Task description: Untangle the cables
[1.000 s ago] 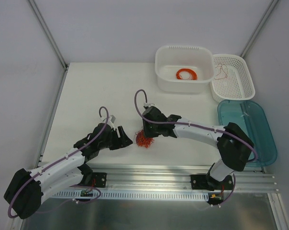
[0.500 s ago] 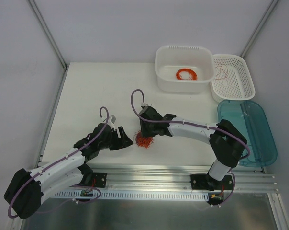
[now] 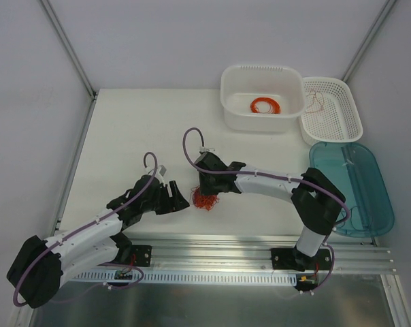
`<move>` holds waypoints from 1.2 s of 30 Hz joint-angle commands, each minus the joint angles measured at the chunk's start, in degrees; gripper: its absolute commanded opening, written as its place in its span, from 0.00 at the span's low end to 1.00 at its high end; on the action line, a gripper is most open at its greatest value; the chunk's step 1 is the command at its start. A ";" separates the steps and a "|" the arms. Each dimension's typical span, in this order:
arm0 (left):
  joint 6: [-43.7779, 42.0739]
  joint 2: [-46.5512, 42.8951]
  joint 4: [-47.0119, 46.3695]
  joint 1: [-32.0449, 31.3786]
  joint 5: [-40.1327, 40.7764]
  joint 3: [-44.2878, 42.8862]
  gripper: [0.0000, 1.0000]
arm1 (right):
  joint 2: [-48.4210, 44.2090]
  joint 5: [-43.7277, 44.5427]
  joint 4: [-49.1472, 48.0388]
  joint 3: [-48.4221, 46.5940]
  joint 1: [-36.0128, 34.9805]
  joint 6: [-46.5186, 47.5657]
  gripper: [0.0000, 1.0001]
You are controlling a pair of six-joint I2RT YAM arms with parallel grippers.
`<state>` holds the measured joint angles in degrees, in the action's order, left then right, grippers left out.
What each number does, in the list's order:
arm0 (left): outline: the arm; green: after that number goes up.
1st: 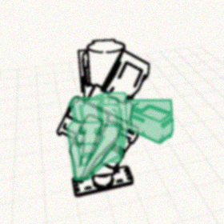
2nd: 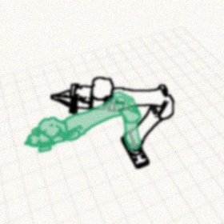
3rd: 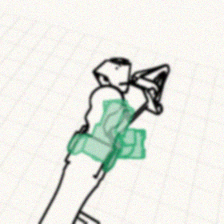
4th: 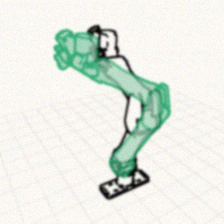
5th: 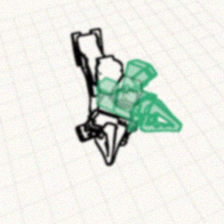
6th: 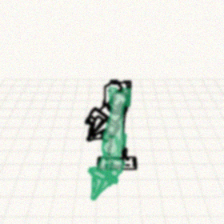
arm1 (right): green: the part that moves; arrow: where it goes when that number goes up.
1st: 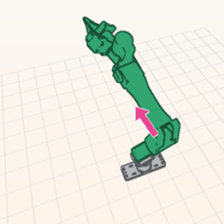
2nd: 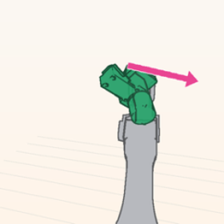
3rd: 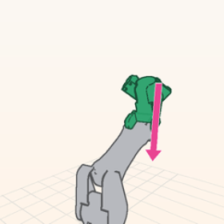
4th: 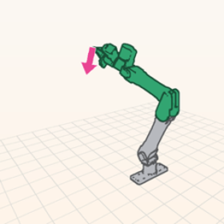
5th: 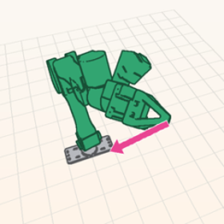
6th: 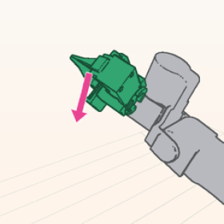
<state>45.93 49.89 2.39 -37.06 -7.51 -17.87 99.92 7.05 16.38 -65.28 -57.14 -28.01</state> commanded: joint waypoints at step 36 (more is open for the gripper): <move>1.87 27.01 -17.69 -1.00 0.21 -11.57 0.59 | -17.38 -6.61 5.94 -5.92 -0.42 10.96 0.01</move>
<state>45.69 74.74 -12.25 -37.30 -9.65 -27.66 87.26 1.93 24.21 -70.96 -57.30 -18.68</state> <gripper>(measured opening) 0.596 0.015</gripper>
